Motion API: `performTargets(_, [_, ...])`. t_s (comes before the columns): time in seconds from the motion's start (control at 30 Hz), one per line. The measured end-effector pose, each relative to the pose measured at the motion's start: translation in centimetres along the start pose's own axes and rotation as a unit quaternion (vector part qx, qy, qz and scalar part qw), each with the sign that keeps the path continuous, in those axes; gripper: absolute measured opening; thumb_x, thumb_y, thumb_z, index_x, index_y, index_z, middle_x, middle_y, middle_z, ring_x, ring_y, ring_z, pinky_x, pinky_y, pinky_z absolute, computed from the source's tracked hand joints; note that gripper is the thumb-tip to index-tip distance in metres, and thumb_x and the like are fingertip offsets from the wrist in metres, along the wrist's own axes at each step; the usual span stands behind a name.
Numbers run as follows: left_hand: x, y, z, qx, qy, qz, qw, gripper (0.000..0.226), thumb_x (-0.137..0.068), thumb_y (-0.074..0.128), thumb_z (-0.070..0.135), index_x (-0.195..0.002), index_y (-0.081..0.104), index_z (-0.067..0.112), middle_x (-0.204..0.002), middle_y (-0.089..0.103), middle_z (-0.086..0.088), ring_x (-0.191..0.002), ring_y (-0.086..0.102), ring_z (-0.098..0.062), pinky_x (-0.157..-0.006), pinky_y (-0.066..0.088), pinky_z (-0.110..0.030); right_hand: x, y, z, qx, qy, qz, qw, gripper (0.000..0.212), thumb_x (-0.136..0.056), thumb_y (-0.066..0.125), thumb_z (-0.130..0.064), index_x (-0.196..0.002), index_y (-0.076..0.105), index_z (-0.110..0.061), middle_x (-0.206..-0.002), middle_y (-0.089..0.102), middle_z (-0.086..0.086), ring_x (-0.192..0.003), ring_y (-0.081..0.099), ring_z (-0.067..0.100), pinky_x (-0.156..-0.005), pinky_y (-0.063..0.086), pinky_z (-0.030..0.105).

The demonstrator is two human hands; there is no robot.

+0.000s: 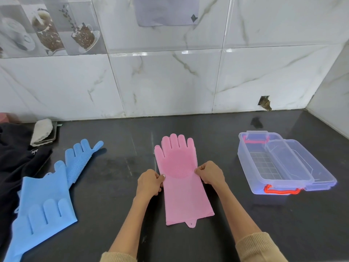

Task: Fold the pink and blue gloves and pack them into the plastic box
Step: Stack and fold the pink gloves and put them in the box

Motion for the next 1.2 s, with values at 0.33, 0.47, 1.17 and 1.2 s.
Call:
performTargets(0.33, [2.4,-0.1,-0.6,0.035,0.025,0.1,0.994,0.025,-0.089,0.062,0.032,-0.075,0.063,0.011,-0.067,0.069,-0.003,-0.062,0.068,-0.02,-0.07,0.055,-0.035,0.7,0.0,0.8,-0.019,-0.021,0.028,0.999,0.022,-0.087,0.057,-0.017,-0.082,0.07,-0.001,-0.073,0.068,0.012,-0.045,0.054,0.016,-0.054,0.048,0.024])
performTargets(0.47, [2.5,-0.1,-0.7,0.031,0.037,0.124,0.991,0.027,-0.089,0.062,0.033,-0.074,0.062,0.01,-0.065,0.067,-0.003,-0.061,0.067,-0.019,-0.066,0.053,-0.034,1.1,0.0,1.0,-0.025,-0.041,0.067,0.997,0.021,-0.085,0.058,-0.014,-0.081,0.07,0.003,-0.075,0.071,0.018,-0.053,0.056,0.02,-0.065,0.051,0.027])
performTargets(1.17, [3.1,-1.8,0.3,-0.463,0.527,0.026,0.712,0.06,-0.035,0.093,0.009,-0.093,0.078,0.019,-0.092,0.076,0.006,-0.078,0.072,-0.009,-0.038,0.049,-0.017,1.0,-1.4,-1.4,0.431,-0.516,-0.076,0.737,0.037,-0.088,0.063,-0.014,-0.122,0.061,-0.027,-0.124,0.065,-0.005,-0.11,0.063,0.018,-0.09,0.05,0.031])
performTargets(1.2, [3.2,-1.8,0.6,-0.477,0.54,0.023,0.693,0.057,-0.036,0.093,0.009,-0.09,0.078,0.017,-0.09,0.076,0.005,-0.077,0.072,-0.01,-0.038,0.048,-0.018,1.0,-1.3,-1.6,0.452,-0.535,-0.087,0.709,0.037,-0.087,0.063,-0.013,-0.123,0.061,-0.023,-0.124,0.065,-0.001,-0.11,0.064,0.021,-0.089,0.05,0.032])
Point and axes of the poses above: each hand's wrist, its own x-axis away from the middle knuckle, its own y-axis out of the palm, z = x × y, the point moved 5 cm from there along -x, towards the middle knuckle
